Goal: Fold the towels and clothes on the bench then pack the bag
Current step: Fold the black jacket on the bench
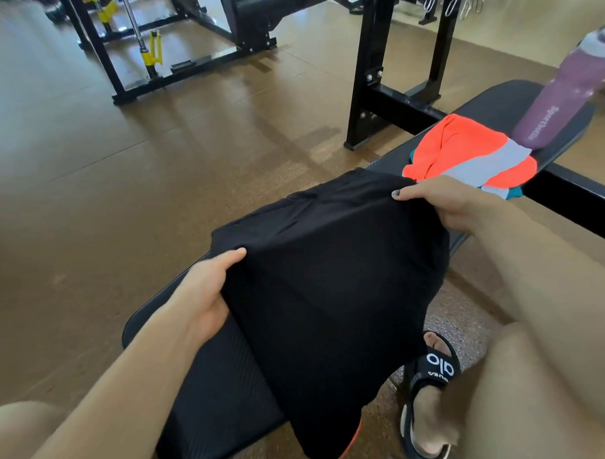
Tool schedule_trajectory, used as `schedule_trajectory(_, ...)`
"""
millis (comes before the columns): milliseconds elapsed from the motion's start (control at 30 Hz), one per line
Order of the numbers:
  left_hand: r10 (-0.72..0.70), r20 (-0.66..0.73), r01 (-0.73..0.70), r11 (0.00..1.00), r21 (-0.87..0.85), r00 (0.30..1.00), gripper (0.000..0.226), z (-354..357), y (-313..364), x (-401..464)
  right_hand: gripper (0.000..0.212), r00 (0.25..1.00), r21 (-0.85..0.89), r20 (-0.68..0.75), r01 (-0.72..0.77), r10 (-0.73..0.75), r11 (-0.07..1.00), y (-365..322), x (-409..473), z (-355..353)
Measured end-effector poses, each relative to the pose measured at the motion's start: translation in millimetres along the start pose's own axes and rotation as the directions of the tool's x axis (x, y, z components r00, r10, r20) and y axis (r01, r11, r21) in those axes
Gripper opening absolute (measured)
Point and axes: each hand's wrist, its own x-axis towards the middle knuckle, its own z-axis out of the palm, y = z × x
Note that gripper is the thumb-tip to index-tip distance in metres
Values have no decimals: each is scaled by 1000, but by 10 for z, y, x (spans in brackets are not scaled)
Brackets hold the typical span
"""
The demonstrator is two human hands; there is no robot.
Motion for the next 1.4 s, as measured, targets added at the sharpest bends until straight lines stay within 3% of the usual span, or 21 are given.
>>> schedule_trajectory(167,102,-21,-102,995,24,995,24,-74,625,-188,31,998,-42,43,49,-47,998,-611,-257,45)
schedule_trajectory(333,285,-23,-283,957,64,958,22,-99,1335,-384,16,977,-51,-35,209,-211,977,-1377,-410,284)
schedule_trajectory(500,524,3,-522,849,85,852,12,-344,1689,-615,8,919,75,-67,393,-389,916,-1747,-555,371)
schedule_trajectory(600,583,26,-581,803,134,812,18,-524,1453,-765,28,896,102,-28,444,-444,890,-1566,-689,251)
schedule_trajectory(733,454,71,-459,867,193,888,20,-653,529,-843,27,952,-19,79,297,-295,955,-714,-685,189)
schedule_trajectory(767,381,54,-384,901,203,923,19,-679,223,-835,31,970,-103,76,239,-231,966,-430,-649,216)
schedule_trajectory(867,186,-8,-176,945,276,983,18,-736,-618,-821,14,996,-370,48,84,-71,925,303,-672,362)
schedule_trajectory(967,73,-54,-56,960,273,996,9,-714,-1101,-902,39,998,-496,39,54,-40,867,618,-693,377)
schedule_trajectory(1133,49,-89,-17,942,334,995,11,-756,-1265,-970,46,996,-484,74,74,-43,872,714,-758,316)
schedule_trajectory(1300,-6,-54,31,878,478,999,18,-885,-1237,-923,23,989,-545,30,140,-148,826,842,-774,361)
schedule_trajectory(1400,-65,-32,72,825,560,997,26,-935,-1214,-831,24,989,-623,13,123,-147,773,862,-778,388)
